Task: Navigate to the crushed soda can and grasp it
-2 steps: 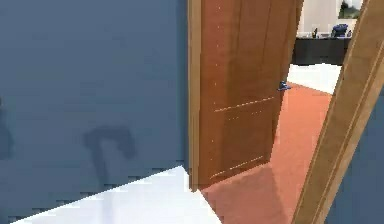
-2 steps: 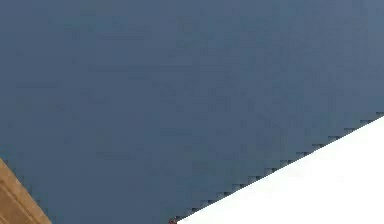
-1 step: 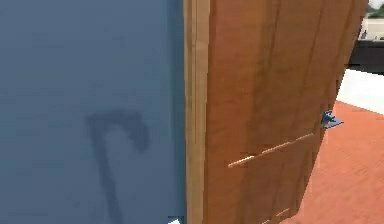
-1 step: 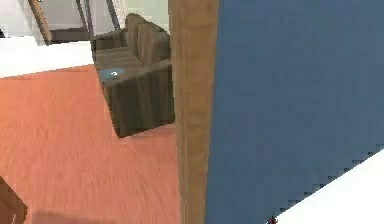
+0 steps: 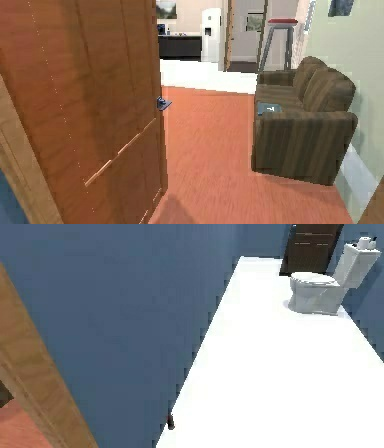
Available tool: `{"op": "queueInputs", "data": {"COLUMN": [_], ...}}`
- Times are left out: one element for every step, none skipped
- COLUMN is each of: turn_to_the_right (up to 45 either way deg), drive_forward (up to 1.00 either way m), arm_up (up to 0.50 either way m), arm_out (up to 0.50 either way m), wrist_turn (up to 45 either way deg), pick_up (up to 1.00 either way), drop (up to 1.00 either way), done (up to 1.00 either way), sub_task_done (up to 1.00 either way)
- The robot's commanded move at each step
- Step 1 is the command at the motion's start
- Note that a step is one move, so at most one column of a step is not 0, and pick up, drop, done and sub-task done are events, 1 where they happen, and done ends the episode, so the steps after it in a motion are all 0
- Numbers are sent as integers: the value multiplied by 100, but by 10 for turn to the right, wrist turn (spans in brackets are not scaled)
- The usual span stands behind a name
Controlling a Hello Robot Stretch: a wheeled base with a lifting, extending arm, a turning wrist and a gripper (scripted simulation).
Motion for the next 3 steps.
{"op": "queueInputs", "data": {"turn_to_the_right": [120,0,-90], "drive_forward": [0,30,0], "arm_up": [0,0,0], "arm_out": [0,0,0], "wrist_turn": [0,0,0], "pick_up": [0,0,0], "drop": [0,0,0], "done": [0,0,0], "sub_task_done": [0,0,0]}}
